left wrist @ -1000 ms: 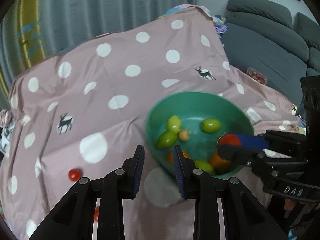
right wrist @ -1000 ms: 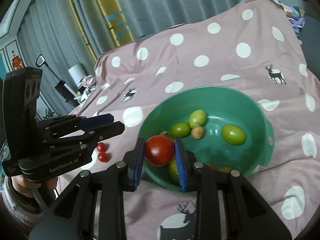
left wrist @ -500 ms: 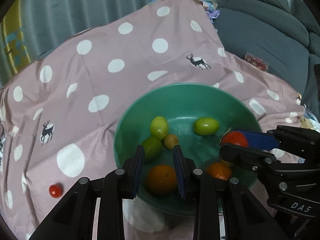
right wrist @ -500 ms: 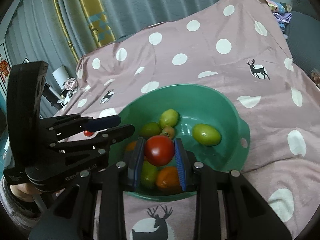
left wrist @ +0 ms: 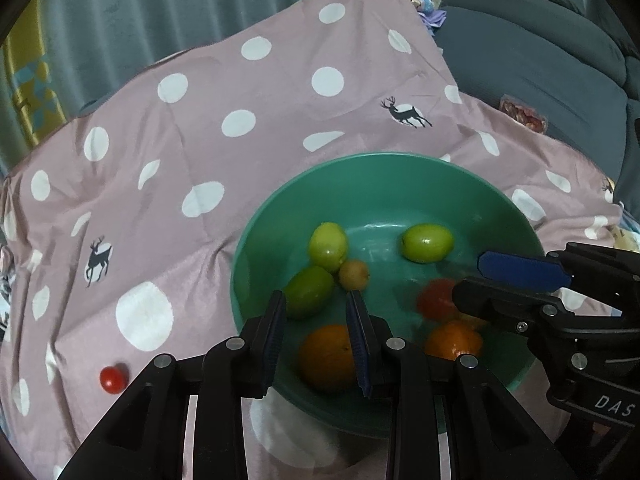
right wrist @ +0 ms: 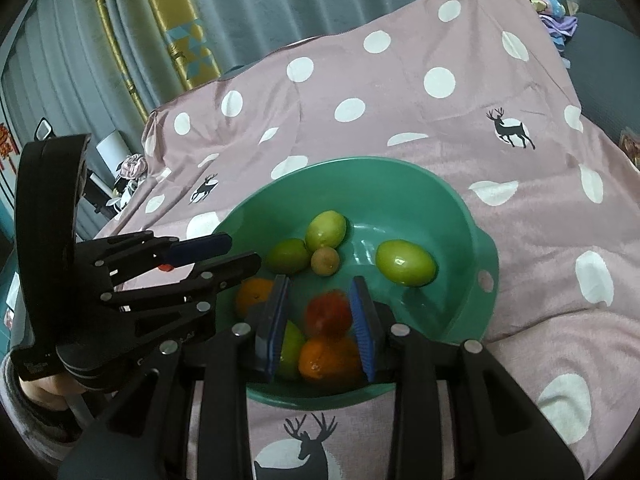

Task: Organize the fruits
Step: 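Carry the red tomato into the green bowl and open the right gripper, then move both tools back toward the remaining red tomatoes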

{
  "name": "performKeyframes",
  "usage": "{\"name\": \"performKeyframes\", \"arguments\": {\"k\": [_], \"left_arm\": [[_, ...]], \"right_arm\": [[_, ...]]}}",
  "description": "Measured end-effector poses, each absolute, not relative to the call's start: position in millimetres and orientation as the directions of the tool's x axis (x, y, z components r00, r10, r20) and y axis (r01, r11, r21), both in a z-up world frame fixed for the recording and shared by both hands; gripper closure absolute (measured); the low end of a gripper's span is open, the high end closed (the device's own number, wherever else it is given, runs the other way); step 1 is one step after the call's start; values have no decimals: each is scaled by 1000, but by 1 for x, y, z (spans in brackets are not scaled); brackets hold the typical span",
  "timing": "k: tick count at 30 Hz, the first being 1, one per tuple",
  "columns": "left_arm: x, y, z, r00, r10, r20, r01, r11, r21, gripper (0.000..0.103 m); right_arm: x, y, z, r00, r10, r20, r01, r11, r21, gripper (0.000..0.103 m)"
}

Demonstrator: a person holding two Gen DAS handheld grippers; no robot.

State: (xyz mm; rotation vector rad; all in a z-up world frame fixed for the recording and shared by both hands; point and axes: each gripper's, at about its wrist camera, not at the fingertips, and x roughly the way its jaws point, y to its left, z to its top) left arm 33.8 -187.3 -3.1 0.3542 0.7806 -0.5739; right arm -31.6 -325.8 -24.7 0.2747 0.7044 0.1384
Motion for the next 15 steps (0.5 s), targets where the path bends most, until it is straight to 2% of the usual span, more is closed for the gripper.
{"name": "performKeyframes", "arguments": {"k": [2, 4, 6, 15], "left_arm": [[33, -186, -2, 576, -348, -739, 600, 795, 94, 71], [32, -183, 1, 584, -346, -734, 592, 801, 93, 47], [31, -180, 4, 598, -345, -723, 582, 808, 96, 35], [20, -165, 23, 642, -334, -690, 549, 828, 110, 34]], "right_arm": [[-32, -326, -24, 756, 209, -620, -22, 955, 296, 58], [-33, -328, -23, 761, 205, -616, -13, 953, 301, 54], [-35, -327, -21, 764, 207, -612, -15, 953, 303, 54], [-43, -323, -10, 778, 209, -593, -26, 953, 302, 51]]}}
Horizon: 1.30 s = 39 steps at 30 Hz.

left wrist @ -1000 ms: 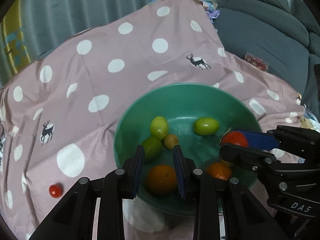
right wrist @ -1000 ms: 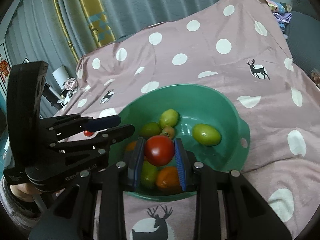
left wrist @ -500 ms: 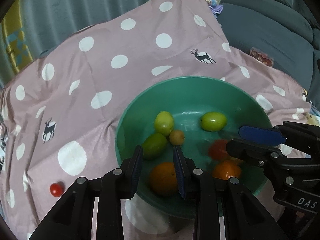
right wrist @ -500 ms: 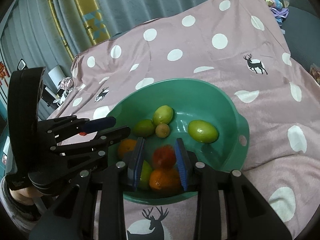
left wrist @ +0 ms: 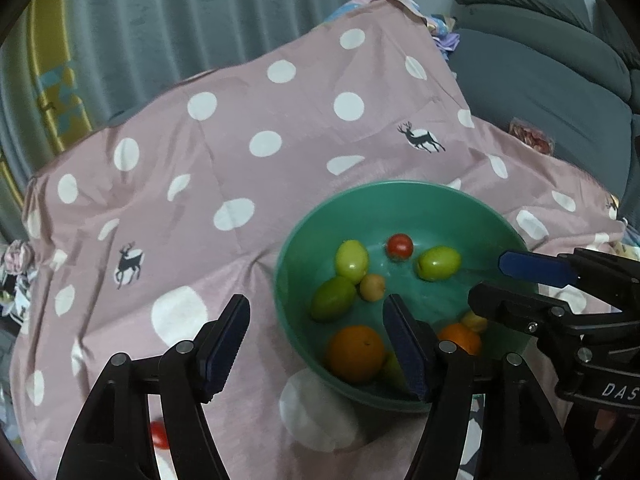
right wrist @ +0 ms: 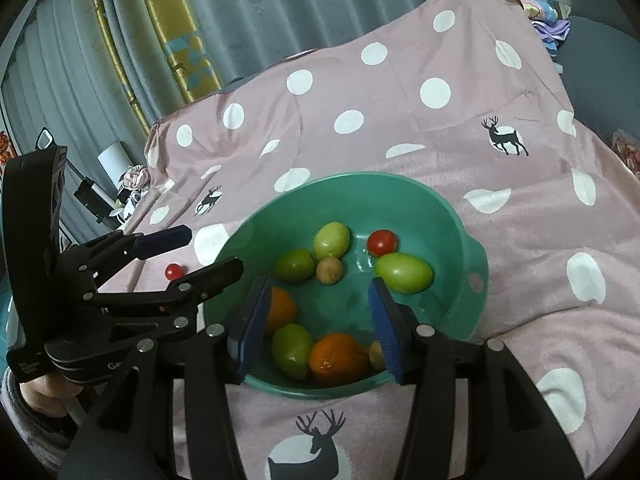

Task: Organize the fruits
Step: 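Move both tools back toward the remaining red tomatoes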

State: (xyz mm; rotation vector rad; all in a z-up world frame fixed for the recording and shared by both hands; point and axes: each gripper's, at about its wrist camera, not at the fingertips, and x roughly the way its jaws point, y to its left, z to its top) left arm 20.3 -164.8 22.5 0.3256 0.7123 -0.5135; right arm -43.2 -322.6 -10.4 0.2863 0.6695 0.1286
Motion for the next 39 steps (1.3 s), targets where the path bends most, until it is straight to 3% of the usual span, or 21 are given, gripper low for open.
{"name": "performKeyframes", "arguments": {"k": [11, 15, 18, 23, 25, 28, 39], "left_arm": [[0, -137, 40, 692, -315, -650, 509, 851, 131, 25], [-9, -126, 48, 707, -311, -635, 496, 858, 131, 25], [-14, -118, 52, 723, -303, -621, 481, 866, 137, 18], [-20, -103, 55, 731, -293, -617, 463, 876, 133, 17], [-21, -97, 55, 736, -280, -616, 448, 884, 135, 10], [-23, -87, 54, 743, -267, -613, 427, 895, 129, 8], [-22, -46, 27, 714, -244, -656, 383, 921, 75, 8]], "right_arm": [[-57, -311, 9, 797, 209, -566, -50, 958, 283, 47], [-62, -303, 16, 803, 220, -553, -68, 957, 282, 41], [-66, -295, 22, 807, 229, -545, -83, 957, 278, 31], [-69, -283, 27, 801, 232, -552, -102, 961, 256, 26], [-71, -279, 29, 800, 236, -552, -107, 961, 256, 24], [-72, -274, 31, 796, 251, -551, -116, 957, 267, 16], [-65, -242, 31, 754, 313, -577, -189, 946, 265, 16]]}}
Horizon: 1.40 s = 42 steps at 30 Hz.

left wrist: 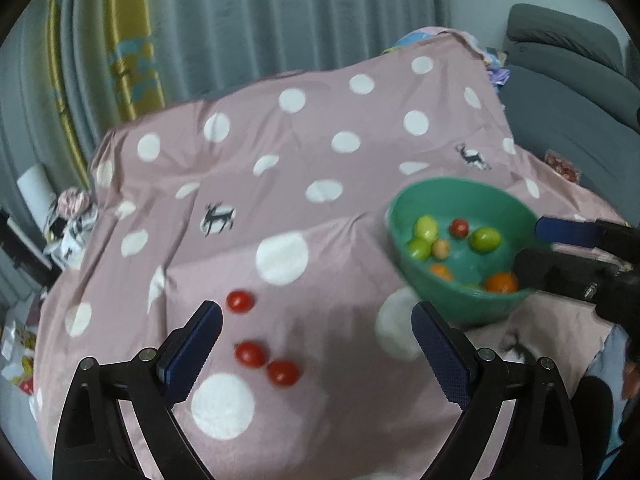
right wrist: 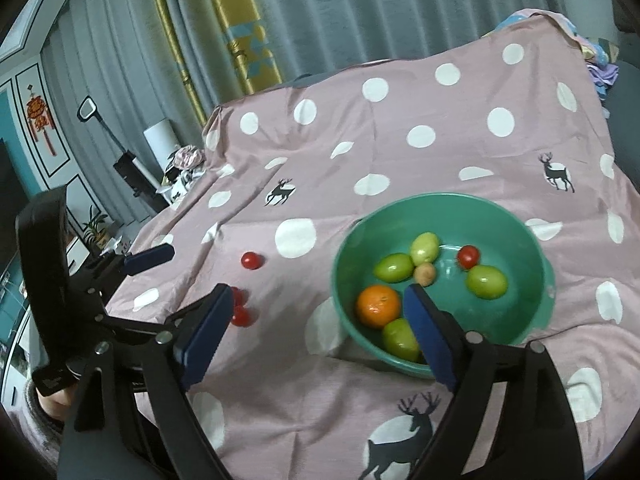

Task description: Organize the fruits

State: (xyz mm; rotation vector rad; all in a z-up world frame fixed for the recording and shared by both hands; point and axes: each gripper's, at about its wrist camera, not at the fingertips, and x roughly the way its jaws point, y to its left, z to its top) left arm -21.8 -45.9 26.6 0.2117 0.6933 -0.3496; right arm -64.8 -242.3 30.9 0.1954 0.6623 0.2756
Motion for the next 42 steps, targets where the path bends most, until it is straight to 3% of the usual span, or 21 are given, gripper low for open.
{"name": "performKeyframes", "arguments": {"k": [10, 19, 20, 25, 29, 31, 35, 39, 42], "left_arm": [[-17, 31, -29, 603, -246, -759, 286, 955, -82, 8], [-6, 27, -40, 563, -325, -760, 304, 936, -175, 8], [-4, 25, -41, 558, -331, -761, 312, 933, -178, 10], [12, 1, -51, 506, -357, -785, 370, 912, -176, 40], [24, 0, -58, 470, -369, -802, 369, 908, -201, 44], [28, 1, -60, 456, -379, -805, 369, 904, -217, 53], [33, 1, -63, 442, -382, -812, 369, 902, -224, 59], [39, 0, -64, 443, -375, -814, 368, 904, -217, 73], [42, 3, -64, 450, -373, -811, 356, 908, -220, 73]], "right_arm": [[-51, -209, 13, 688, 359, -631, -257, 933, 251, 16], [-36, -180, -3, 627, 415, -659, -320, 909, 268, 16], [-35, -180, -4, 625, 417, -660, -322, 908, 269, 16], [-31, -180, -9, 615, 423, -665, -317, 905, 283, 16], [-29, -184, -13, 611, 424, -669, -309, 905, 291, 16], [-26, -185, -15, 608, 426, -670, -308, 904, 296, 16], [-23, -184, -18, 602, 437, -668, -310, 899, 309, 16], [-20, -184, -22, 594, 448, -668, -311, 894, 322, 16], [-21, -183, -24, 591, 447, -671, -313, 894, 320, 16]]}}
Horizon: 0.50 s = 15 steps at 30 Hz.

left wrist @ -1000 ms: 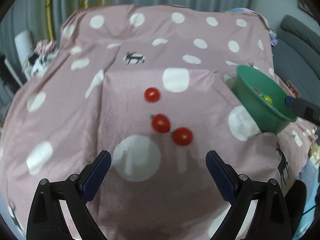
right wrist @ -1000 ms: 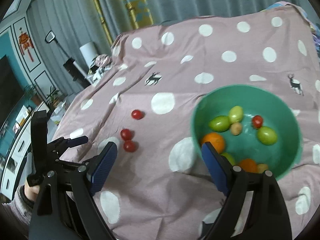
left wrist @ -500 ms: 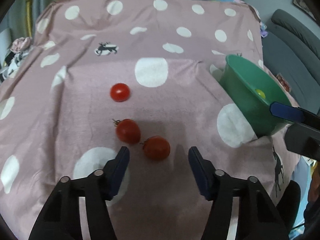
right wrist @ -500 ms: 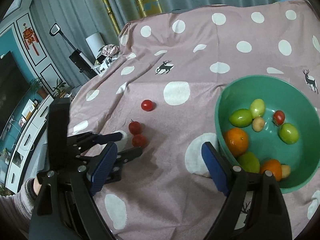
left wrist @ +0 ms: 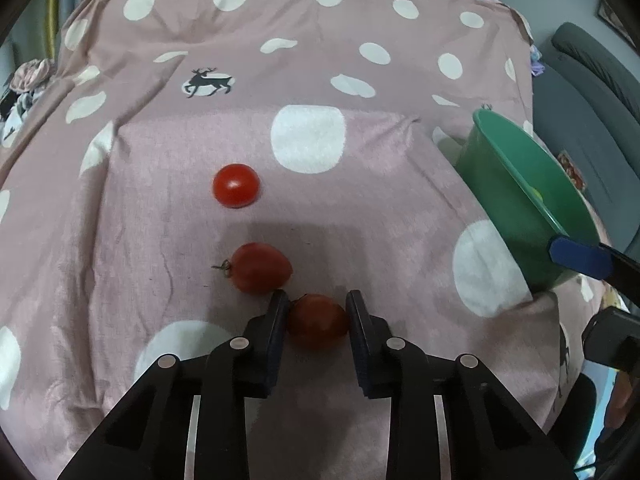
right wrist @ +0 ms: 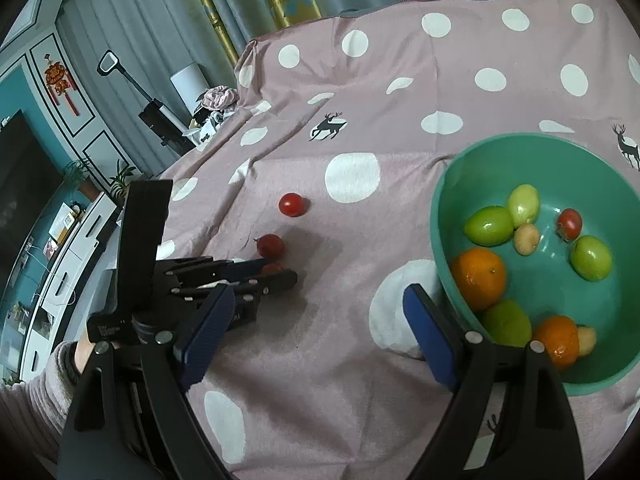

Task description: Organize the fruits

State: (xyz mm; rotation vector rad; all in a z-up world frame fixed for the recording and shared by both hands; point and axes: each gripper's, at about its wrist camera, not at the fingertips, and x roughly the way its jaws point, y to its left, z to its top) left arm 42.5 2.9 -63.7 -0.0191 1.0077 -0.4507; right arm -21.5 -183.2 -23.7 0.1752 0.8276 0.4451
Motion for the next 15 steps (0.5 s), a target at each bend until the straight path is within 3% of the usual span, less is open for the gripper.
{"name": "performKeyframes", "arguments": {"k": [10, 15], "left_arm": [[20, 71, -37, 548, -329, -769, 270, 940, -210, 73], [12, 93, -24, 580, -354, -734, 248, 935, -255, 73]], "right_arm": [[-5, -149, -23, 537, 502, -678, -412, 857, 309, 16], [28, -113, -38, 464, 516, -720, -463, 834, 299, 26]]}}
